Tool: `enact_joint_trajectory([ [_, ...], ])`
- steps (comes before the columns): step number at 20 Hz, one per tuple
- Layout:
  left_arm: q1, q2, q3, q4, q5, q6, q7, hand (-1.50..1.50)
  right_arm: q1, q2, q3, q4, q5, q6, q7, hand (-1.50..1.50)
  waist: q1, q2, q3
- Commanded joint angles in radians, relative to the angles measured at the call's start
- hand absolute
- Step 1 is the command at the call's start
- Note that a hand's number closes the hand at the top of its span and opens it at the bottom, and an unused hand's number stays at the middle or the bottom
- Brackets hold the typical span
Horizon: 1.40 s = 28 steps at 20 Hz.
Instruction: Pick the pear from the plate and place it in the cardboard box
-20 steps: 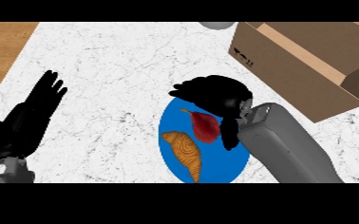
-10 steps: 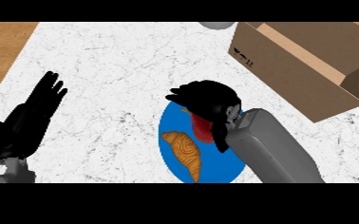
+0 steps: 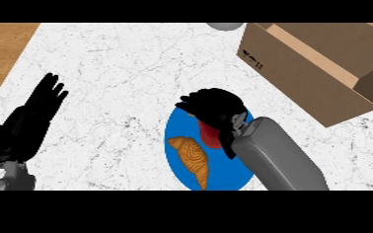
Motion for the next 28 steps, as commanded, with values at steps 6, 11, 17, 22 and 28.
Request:
enact_joint_trajectory([
  [6,-0.006,-0.047,-0.015,-0.025,-0.046,0.026,0.018,0.00,0.006,0.022,-0.019,0.058,0.090,0.009,-0.060,-1.50,-0.001,0.000,0.000],
  [11,0.036,-0.059,-0.024,-0.136,-0.037,0.028,0.077,0.00,-0.009,0.062,-0.012,0.154,0.147,-0.067,-0.091,-1.50,0.004,0.000,0.000],
  [17,0.024,-0.048,0.021,0.022,-0.031,-0.038,-0.027,0.00,-0.028,0.070,-0.046,0.259,0.184,-0.129,-0.160,-1.50,0.003,0.001,0.000],
  [22,-0.022,0.005,0.072,-0.012,0.020,-0.062,0.049,0.00,0.064,0.031,0.002,0.176,0.209,-0.204,-0.251,1.50,0.000,0.000,0.000],
  [28,0.028,-0.054,0.028,-0.036,-0.032,-0.045,0.018,0.00,0.024,0.099,-0.042,0.193,0.239,-0.197,-0.260,1.50,0.000,-0.001,0.000],
])
